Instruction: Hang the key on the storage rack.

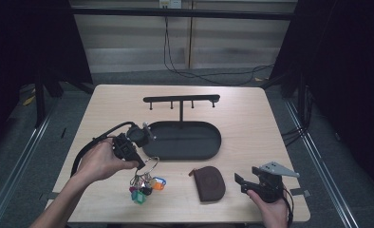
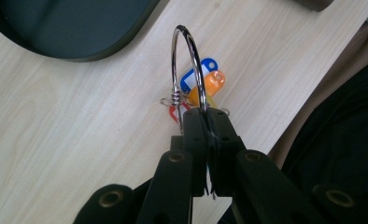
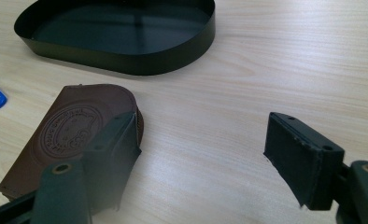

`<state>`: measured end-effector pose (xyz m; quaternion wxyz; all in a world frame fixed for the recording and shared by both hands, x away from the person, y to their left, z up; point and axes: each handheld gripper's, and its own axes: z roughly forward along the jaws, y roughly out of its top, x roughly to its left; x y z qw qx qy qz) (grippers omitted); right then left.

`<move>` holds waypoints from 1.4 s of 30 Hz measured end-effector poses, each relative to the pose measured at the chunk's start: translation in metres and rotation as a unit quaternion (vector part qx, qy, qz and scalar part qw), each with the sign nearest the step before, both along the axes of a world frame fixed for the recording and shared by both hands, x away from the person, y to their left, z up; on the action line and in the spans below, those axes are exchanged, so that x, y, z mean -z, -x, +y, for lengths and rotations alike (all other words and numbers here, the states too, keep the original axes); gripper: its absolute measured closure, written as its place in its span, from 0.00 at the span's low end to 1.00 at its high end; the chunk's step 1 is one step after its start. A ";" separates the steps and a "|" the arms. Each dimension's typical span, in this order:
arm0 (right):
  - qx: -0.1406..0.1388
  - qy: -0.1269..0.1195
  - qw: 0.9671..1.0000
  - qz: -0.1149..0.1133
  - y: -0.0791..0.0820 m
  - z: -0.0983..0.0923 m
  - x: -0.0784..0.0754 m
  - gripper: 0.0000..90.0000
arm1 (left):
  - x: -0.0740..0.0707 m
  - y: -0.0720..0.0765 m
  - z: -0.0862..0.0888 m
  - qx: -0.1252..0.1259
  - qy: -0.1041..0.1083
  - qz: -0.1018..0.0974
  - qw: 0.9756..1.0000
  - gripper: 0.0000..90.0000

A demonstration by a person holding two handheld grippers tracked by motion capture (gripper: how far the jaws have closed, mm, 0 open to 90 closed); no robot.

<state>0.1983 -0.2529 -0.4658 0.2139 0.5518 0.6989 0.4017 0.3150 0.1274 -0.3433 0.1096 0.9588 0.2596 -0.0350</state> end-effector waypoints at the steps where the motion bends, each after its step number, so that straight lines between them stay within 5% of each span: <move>1: 0.000 0.000 1.000 0.000 0.000 0.000 0.000 0.29 | -0.002 0.000 0.000 -0.002 0.002 -0.001 1.000 0.98; 28: 0.001 -0.002 1.000 0.001 0.000 -0.001 0.000 0.29 | -0.063 -0.026 0.007 -0.019 0.018 -0.013 1.000 0.98; 42: 0.004 -0.002 1.000 0.001 -0.001 -0.001 0.000 0.29 | -0.084 -0.058 0.007 -0.046 0.023 0.013 0.999 0.98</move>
